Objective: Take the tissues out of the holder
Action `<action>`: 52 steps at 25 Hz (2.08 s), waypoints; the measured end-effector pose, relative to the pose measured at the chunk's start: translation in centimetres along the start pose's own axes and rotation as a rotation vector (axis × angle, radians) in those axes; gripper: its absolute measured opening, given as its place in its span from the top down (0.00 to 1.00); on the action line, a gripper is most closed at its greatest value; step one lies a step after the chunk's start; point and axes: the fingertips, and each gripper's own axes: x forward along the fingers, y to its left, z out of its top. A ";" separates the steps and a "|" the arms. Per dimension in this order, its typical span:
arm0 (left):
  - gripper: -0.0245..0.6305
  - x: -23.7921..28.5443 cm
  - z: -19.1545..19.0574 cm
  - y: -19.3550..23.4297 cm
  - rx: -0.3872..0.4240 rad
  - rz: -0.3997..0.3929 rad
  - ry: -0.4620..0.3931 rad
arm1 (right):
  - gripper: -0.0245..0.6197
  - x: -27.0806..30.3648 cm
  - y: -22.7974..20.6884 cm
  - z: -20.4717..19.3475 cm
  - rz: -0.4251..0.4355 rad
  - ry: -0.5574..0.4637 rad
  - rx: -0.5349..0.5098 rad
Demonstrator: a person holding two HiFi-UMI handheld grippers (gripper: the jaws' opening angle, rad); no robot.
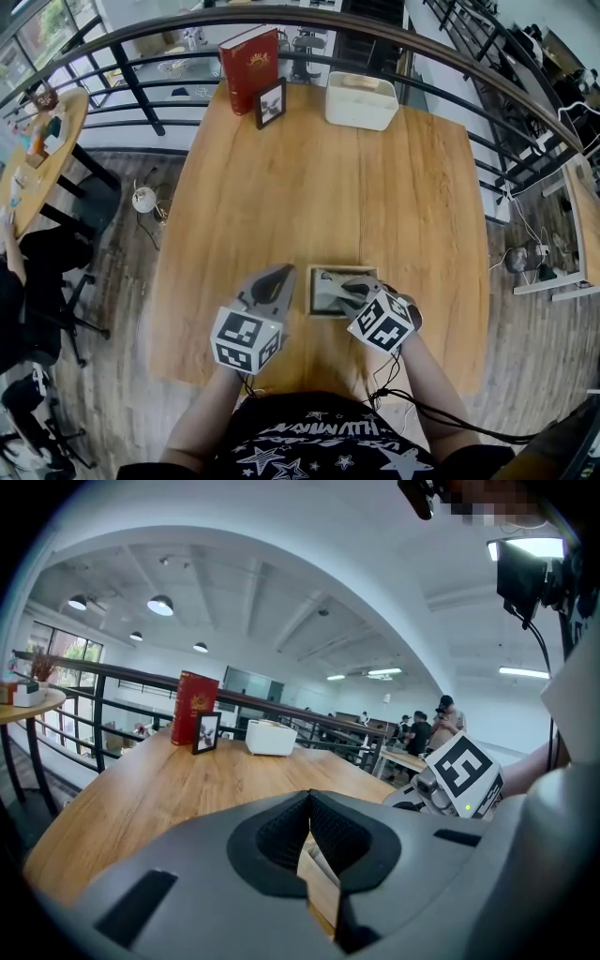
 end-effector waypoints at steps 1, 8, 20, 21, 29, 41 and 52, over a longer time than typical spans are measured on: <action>0.94 0.0 0.1 -0.3 0.005 0.001 -0.001 | 0.84 -0.3 0.0 -0.1 -0.007 -0.001 -0.008; 0.94 -1.9 0.6 0.2 0.031 0.001 -0.008 | 0.86 -2.0 0.3 1.9 -0.058 -0.051 -0.014; 0.94 -5.0 2.4 -2.7 0.071 0.014 -0.068 | 0.87 -8.3 1.0 4.5 -0.185 -0.187 -0.038; 0.94 -5.3 2.5 -3.2 0.073 0.016 -0.073 | 0.87 -9.1 1.1 4.6 -0.196 -0.202 -0.037; 0.94 -8.6 1.9 -7.8 0.090 0.038 -0.100 | 0.87 -14.0 3.4 3.7 -0.253 -0.288 -0.034; 0.94 -16.2 -2.9 -17.9 0.097 0.066 -0.107 | 0.87 -20.0 13.8 -2.1 -0.255 -0.355 -0.026; 0.94 -21.7 -8.5 -25.1 0.101 0.080 -0.068 | 0.88 -21.9 22.4 -7.8 -0.234 -0.399 0.025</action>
